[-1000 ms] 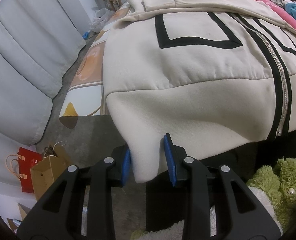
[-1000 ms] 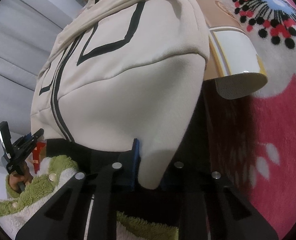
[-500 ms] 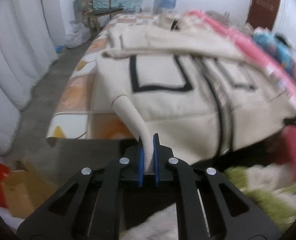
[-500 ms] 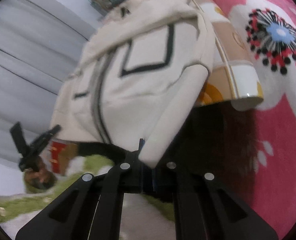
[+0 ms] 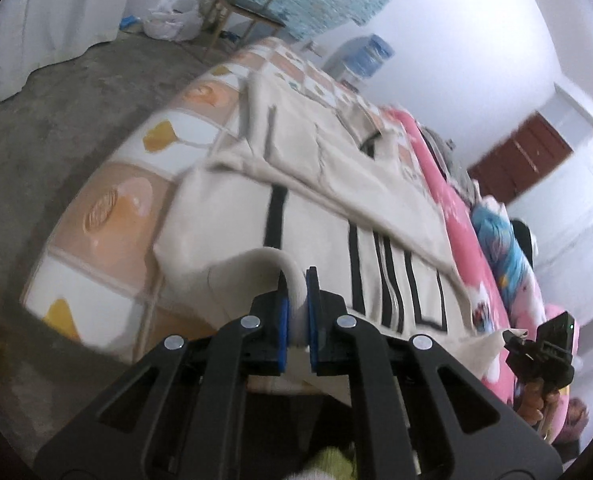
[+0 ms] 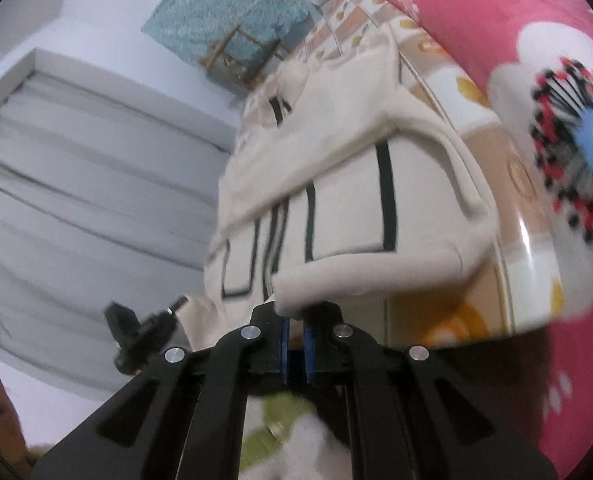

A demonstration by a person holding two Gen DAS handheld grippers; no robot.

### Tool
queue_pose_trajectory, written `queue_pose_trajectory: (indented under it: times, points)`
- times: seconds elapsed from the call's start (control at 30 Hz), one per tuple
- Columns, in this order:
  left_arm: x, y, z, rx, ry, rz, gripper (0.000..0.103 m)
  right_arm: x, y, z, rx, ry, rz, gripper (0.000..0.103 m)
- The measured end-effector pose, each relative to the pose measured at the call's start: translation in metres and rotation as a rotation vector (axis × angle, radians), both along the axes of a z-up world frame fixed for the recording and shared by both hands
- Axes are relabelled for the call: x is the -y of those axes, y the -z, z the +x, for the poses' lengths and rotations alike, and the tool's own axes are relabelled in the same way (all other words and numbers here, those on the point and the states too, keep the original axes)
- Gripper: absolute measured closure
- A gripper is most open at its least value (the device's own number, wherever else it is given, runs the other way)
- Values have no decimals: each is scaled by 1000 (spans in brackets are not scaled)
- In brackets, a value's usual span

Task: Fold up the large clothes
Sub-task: 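Lay the folded hem down on the jacket and open both tools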

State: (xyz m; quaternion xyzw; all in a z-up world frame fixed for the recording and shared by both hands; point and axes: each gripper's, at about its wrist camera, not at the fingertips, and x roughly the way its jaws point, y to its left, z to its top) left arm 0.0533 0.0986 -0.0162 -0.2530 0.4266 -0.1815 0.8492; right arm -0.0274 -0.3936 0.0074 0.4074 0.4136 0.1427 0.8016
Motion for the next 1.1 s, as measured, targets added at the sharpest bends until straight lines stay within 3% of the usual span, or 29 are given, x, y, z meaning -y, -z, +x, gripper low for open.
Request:
queue_pose_trajectory:
  times: [0.13,0.33,0.4,0.43,0.5,0.57,0.63,0.73,0.83,0.87,0.97,1.1]
  points:
    - [-6,-2,30,4,-40,-30,96,11,-4,40,17,27,4,97]
    - [-8,8,68,5,-94,41,92,26,14,95,9,72,-27,92]
    - [-8,18,78,-2,-110,53,88,30,25,105,-12,92,-73,84]
    - [-10,24,82,-5,-130,63,80,33,30,109,-34,114,-124,77]
    - [-14,26,84,9,-179,101,72,37,33,107,-62,149,-215,74]
    - [-21,23,82,29,-199,97,72,37,32,100,-47,140,-232,69]
    - [-24,20,77,39,-195,114,69,37,23,87,-20,151,-310,51]
    - [-21,17,68,32,-158,187,57,31,12,70,-22,171,-502,45]
    - [-12,20,59,20,-111,240,40,28,20,62,-58,138,-587,45]
    - [-10,22,56,16,-108,265,40,27,24,61,-72,130,-604,45]
    - [3,32,54,-11,-118,442,38,22,32,59,-78,117,-677,45]
    - [17,31,52,33,-119,529,45,12,32,62,-64,95,-747,45]
